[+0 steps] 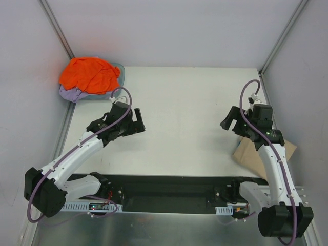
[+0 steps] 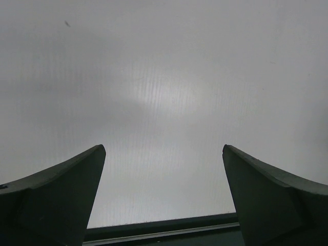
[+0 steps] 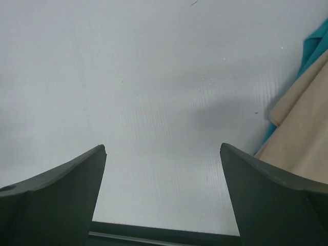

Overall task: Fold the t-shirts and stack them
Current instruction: Put the neatly folded tshirt into the corner of the board with the right arm

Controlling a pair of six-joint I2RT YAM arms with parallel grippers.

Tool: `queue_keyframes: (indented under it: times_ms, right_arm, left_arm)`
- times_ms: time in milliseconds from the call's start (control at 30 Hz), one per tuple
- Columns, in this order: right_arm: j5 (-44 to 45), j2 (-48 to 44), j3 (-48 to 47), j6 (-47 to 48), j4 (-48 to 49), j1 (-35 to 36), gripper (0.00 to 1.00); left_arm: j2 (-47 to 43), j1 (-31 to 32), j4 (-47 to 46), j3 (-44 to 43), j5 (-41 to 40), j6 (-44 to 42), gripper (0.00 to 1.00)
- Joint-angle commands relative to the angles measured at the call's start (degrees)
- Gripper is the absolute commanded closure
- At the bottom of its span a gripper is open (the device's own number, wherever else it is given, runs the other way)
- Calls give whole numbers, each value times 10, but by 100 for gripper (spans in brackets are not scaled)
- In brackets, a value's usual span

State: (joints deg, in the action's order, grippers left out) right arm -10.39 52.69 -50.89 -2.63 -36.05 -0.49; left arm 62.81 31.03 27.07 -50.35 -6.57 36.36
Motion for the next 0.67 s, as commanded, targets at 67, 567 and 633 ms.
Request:
queue_keyframes:
  times_ms: [67,567,633]
  right_arm:
    - [-74,20,68,-32,182,36,3]
    - [-35,141,94,-20,272,125,3]
    - [-37,133,96,-19,279,130,3]
  left_arm:
    - [-53,-6,108,-11,-112,72,1]
    - [-36,-57,103,1,-116,98,1]
    - [-38,-60,96,6,-117,96,1]
